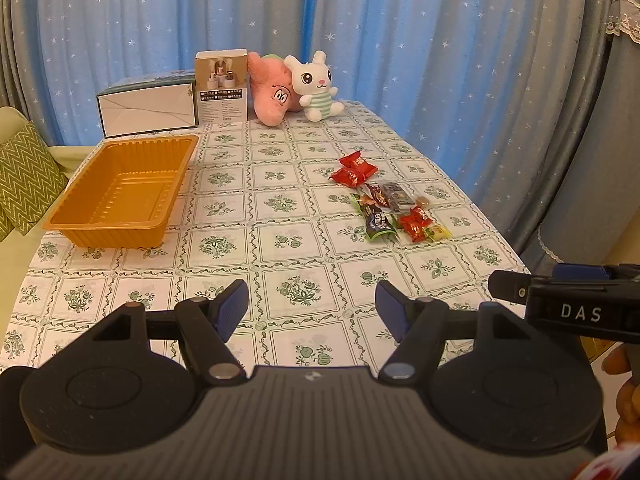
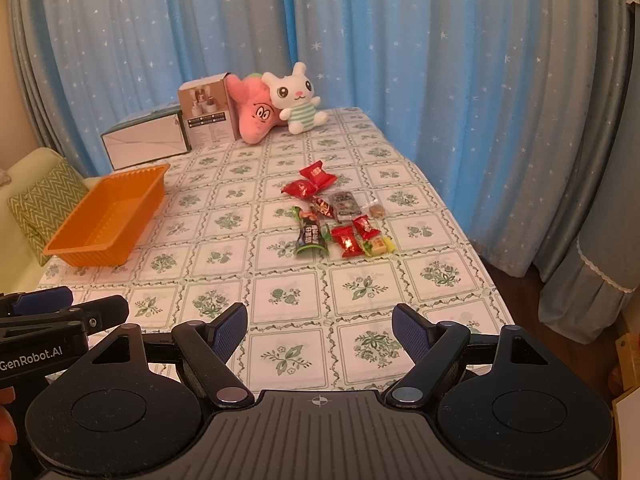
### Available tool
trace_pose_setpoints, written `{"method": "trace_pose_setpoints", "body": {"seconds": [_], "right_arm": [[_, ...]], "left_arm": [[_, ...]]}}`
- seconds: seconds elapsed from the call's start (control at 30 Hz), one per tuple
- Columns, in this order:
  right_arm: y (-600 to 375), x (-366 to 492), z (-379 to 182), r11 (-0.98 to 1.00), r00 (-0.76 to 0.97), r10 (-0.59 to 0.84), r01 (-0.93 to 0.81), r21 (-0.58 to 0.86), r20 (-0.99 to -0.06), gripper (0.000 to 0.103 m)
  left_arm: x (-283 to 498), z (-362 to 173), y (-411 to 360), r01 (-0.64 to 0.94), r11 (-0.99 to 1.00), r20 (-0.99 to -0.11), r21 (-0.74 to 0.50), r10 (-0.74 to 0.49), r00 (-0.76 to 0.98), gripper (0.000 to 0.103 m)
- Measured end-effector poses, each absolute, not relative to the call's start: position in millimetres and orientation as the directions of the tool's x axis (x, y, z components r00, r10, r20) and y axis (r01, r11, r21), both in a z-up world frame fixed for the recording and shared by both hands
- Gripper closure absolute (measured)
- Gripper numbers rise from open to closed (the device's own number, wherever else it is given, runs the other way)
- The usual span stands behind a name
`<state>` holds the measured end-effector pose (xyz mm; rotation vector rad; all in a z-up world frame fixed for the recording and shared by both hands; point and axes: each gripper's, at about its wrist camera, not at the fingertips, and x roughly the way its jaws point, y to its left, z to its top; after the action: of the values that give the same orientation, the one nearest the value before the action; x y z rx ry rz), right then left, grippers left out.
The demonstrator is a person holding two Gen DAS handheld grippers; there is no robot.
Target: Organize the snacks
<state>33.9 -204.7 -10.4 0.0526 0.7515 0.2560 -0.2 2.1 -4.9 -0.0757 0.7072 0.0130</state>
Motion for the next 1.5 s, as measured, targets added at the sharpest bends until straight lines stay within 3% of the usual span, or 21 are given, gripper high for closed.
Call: {"method": "trace_pose_setpoints", "body": {"seconds": [1.5], "right_arm": [[-206.6, 33.5, -10.2, 0.968, 0.704, 0.248, -0.208, 0.14, -0.665, 0.023]], "left_arm": [[-0.4, -4.3, 0.9, -0.033, 0.996, -0.65, -0.078, -0.026, 0.76, 0.035]]}}
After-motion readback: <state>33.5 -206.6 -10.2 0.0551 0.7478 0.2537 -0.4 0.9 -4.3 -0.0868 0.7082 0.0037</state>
